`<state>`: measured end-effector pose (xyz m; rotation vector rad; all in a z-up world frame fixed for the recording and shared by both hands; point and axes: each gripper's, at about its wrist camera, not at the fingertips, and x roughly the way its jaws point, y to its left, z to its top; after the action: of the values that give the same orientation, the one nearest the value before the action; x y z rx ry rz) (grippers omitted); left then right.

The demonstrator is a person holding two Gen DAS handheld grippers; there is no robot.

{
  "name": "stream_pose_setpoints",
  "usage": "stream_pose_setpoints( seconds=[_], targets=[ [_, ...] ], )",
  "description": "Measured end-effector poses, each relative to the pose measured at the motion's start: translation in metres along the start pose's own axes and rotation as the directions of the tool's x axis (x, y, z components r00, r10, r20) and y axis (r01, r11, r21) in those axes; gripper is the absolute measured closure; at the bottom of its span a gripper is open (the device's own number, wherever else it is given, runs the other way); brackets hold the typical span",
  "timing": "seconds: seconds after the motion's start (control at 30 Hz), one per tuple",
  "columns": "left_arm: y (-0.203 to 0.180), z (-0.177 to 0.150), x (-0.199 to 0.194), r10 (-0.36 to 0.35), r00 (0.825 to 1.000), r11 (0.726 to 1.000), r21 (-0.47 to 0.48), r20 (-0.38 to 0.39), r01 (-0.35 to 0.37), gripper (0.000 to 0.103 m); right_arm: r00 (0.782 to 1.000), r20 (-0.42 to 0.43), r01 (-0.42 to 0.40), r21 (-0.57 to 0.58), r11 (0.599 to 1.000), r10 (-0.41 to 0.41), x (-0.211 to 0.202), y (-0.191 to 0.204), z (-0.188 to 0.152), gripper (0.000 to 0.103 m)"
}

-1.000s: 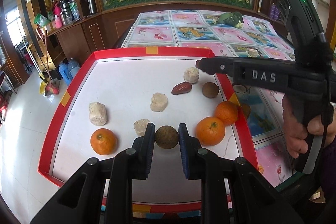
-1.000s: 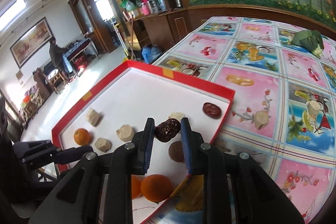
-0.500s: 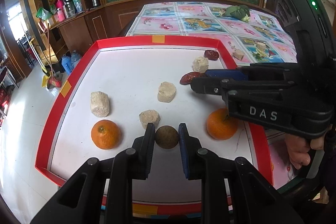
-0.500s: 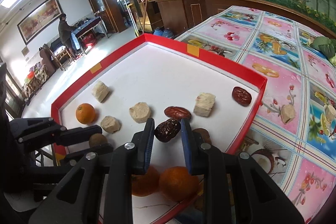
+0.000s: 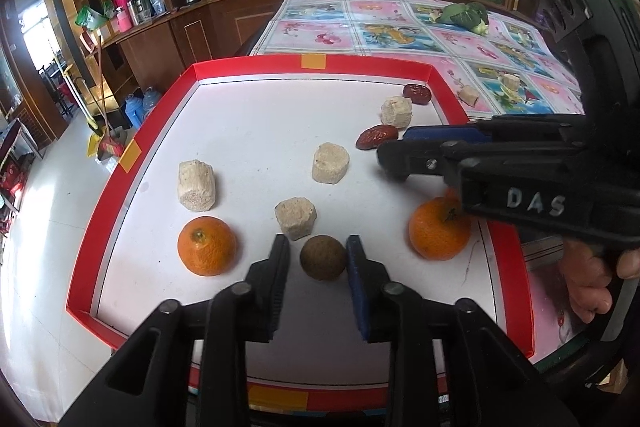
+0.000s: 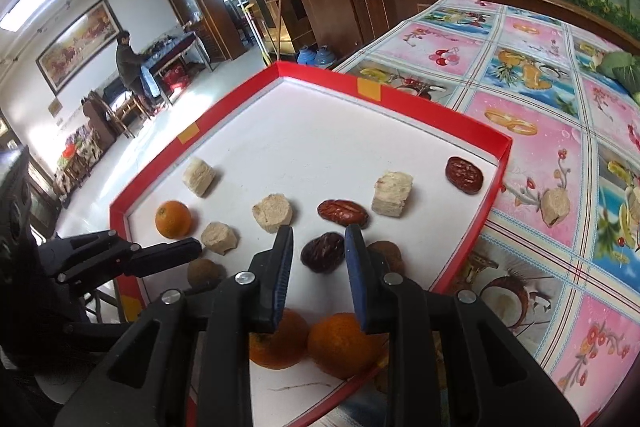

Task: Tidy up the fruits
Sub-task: 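Carry the date and nut over the white tray and release both, then grasp a pale cube with the right gripper while the left gripper grasps another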

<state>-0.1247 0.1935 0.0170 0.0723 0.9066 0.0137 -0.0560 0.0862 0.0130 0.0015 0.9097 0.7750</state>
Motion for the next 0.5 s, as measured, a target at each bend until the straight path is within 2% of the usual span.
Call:
stream_pose_setpoints(
  seconds=[0.1, 0.2, 0.33, 0.5],
  targets=[
    [0.002, 0.002, -0.003, 0.012, 1.000, 1.000, -0.017, 0.002, -0.012, 0.050, 0.999, 0.052, -0.010, 0.044, 0.999, 0.007, -0.014, -0.012, 0.005, 0.071],
    [0.001, 0.007, -0.006, 0.029, 1.000, 0.999, -0.021, 0.008, -0.029, 0.046, 0.995, 0.103, -0.003, 0.097, 0.995, -0.007, -0.029, -0.028, 0.011, 0.062],
    [-0.005, 0.018, -0.012, 0.035, 0.999, 0.999, -0.010, 0.026, -0.034, 0.041, 0.985, 0.161, 0.038, 0.158, 0.987, -0.064, -0.052, -0.061, 0.018, 0.062],
    [-0.027, 0.044, -0.020, 0.001, 0.998, 1.000, 0.030, 0.065, -0.003, 0.033, 0.974, 0.183, 0.074, 0.306, 0.949, -0.135, -0.081, -0.130, 0.022, 0.062]
  ],
)
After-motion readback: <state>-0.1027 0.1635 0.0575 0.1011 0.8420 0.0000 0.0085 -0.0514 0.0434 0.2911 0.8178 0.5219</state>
